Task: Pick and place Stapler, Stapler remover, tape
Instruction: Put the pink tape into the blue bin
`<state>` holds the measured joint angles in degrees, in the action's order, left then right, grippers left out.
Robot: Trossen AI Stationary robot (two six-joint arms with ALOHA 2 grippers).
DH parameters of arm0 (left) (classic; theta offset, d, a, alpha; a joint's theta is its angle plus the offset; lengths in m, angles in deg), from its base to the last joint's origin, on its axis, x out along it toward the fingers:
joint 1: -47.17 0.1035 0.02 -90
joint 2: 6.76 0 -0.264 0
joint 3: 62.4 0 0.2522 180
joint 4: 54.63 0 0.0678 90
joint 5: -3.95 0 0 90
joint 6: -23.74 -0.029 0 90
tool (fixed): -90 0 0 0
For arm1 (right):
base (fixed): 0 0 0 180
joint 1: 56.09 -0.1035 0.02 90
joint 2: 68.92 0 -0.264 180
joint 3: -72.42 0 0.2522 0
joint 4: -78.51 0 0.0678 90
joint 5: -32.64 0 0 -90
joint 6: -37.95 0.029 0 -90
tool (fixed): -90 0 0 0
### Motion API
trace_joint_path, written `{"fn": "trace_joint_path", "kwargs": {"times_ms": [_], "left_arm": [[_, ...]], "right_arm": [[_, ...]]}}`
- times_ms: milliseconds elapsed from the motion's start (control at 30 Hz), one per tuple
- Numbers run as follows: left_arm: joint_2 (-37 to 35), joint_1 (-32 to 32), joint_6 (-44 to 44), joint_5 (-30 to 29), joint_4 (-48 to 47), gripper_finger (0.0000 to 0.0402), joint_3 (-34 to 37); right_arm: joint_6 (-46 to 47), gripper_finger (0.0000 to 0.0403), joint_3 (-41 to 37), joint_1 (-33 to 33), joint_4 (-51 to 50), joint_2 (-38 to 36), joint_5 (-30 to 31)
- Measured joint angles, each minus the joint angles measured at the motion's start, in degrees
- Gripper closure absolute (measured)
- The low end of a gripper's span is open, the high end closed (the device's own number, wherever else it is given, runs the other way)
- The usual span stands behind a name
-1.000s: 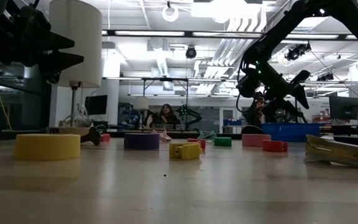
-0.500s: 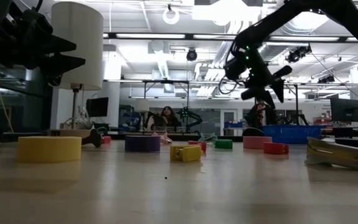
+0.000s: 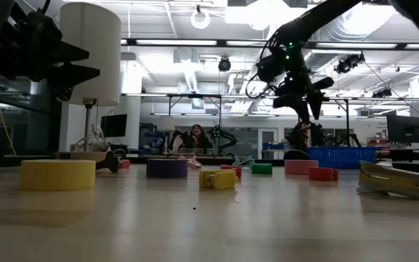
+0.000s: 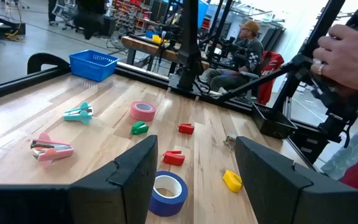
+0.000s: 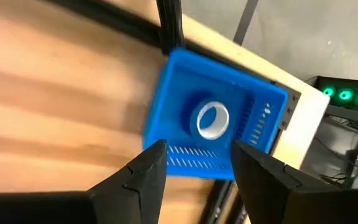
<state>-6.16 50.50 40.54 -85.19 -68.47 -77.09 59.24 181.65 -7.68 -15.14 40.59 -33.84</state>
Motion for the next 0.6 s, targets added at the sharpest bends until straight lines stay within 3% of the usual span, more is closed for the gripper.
{"fn": "trace_joint_path", "kwargs": {"times_ms": [300, 600], "left_arm": [[0.0, 0.01, 0.02, 0.0, 0.01, 0.0188, 0.0], [0.0, 0.02, 0.01, 0.0, 0.0, 0.0188, 0.0]], "right_arm": [[-6.24, 0.0234, -15.85, -3.38, 12.02, -13.24, -6.05], [-12.16, 0.0234, -24.01, -6.86, 16.66, -21.66, -10.3]]}}
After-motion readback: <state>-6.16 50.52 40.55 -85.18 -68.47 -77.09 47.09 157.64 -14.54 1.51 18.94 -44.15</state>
